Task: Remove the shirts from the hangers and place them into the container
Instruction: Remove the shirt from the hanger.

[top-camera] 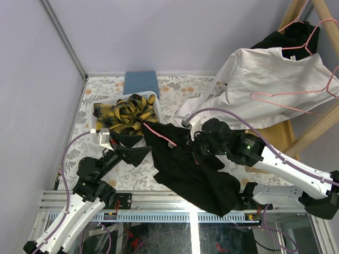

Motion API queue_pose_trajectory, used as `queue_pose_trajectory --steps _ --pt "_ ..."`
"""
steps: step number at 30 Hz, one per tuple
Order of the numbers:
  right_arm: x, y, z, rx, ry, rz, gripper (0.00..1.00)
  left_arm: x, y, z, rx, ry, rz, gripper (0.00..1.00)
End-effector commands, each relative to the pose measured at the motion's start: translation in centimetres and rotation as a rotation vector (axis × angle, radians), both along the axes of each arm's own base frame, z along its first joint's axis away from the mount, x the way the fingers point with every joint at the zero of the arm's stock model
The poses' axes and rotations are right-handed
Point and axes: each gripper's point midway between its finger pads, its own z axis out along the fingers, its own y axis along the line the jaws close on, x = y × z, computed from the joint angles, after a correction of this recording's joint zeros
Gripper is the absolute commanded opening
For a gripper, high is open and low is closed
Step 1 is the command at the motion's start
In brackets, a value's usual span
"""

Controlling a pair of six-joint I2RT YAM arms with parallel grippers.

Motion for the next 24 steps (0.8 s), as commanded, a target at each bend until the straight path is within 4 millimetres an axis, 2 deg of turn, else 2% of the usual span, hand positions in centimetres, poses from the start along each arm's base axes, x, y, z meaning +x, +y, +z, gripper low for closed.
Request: queue_pose_trajectory --steps 1,5,9,14,18,24 --pt "0.1 2.5 4.1 0.188 0.022 -0.020 0.00 -1.4 0.6 4.7 -0.093 -0.257 -0.008 0.96" --pt "-0.9 3.2 4.5 0.220 0.065 0.029 0.00 -1.9 0.1 6.2 -0.069 -0.364 -0.036 0.95" --pt "-1.5 3.6 4.2 0.205 0.096 0.070 0.00 -2.1 -1.2 6.8 -0.026 -0.422 -0.106 0.90" --pt "-2.2 3.9 3.6 0.179 0.131 0.110 0.00 -2.2 -1.9 7.5 -0.006 -0.499 -0.133 0.74" --pt "-2.5 4.0 3.8 0.190 0.130 0.136 0.00 -2.1 -2.0 7.3 0.021 -0.546 -0.126 0.68" --pt "-3.3 4.1 4.1 0.210 0.118 0.207 0.00 -2.3 -2.2 6.9 0.028 -0.574 -0.140 0.51"
